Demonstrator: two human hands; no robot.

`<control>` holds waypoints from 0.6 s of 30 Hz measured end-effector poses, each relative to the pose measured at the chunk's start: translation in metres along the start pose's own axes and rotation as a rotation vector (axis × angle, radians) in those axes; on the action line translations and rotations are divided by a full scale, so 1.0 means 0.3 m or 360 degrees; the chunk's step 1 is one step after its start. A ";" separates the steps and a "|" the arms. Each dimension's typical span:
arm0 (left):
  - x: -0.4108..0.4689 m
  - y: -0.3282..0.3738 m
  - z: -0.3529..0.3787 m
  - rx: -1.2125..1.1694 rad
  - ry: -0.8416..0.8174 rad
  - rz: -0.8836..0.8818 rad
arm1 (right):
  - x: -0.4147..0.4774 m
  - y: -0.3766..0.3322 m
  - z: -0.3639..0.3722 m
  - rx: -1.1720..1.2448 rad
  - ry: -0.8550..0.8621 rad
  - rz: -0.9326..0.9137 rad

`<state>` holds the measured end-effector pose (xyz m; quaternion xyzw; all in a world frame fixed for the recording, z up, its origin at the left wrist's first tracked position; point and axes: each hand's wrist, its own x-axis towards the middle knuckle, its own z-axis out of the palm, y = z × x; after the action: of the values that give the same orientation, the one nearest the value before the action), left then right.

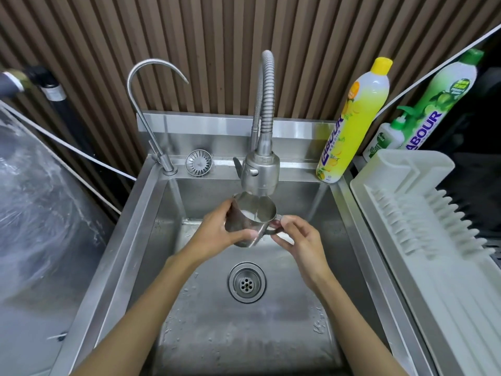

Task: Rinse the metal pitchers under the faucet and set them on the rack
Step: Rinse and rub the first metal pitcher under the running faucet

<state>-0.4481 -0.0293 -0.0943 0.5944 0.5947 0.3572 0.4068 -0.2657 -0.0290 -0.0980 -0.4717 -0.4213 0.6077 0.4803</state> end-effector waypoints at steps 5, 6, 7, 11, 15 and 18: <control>-0.026 -0.009 0.035 -0.0116 0.0120 -0.0086 | 0.008 -0.055 -0.008 -0.0268 0.0124 -0.0042; -0.028 -0.009 0.049 -0.0191 0.0137 -0.0109 | 0.012 -0.070 -0.013 -0.0328 0.0132 -0.0054; -0.030 -0.008 0.065 -0.0281 0.0147 -0.0133 | 0.015 -0.087 -0.018 -0.0385 0.0132 -0.0072; -0.021 -0.013 0.128 -0.0678 0.0152 -0.0209 | 0.033 -0.159 -0.038 -0.0785 0.0083 -0.0301; 0.000 -0.003 0.148 -0.0674 0.0209 -0.0130 | 0.046 -0.189 -0.039 -0.0953 -0.0022 -0.0485; 0.011 0.016 0.157 -0.0646 0.0371 0.0024 | 0.058 -0.182 -0.049 -0.0592 -0.0109 -0.0417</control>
<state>-0.4032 -0.0286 -0.1096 0.4595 0.5493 0.5388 0.4437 -0.2427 -0.0011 -0.0512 -0.4726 -0.5997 0.4678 0.4453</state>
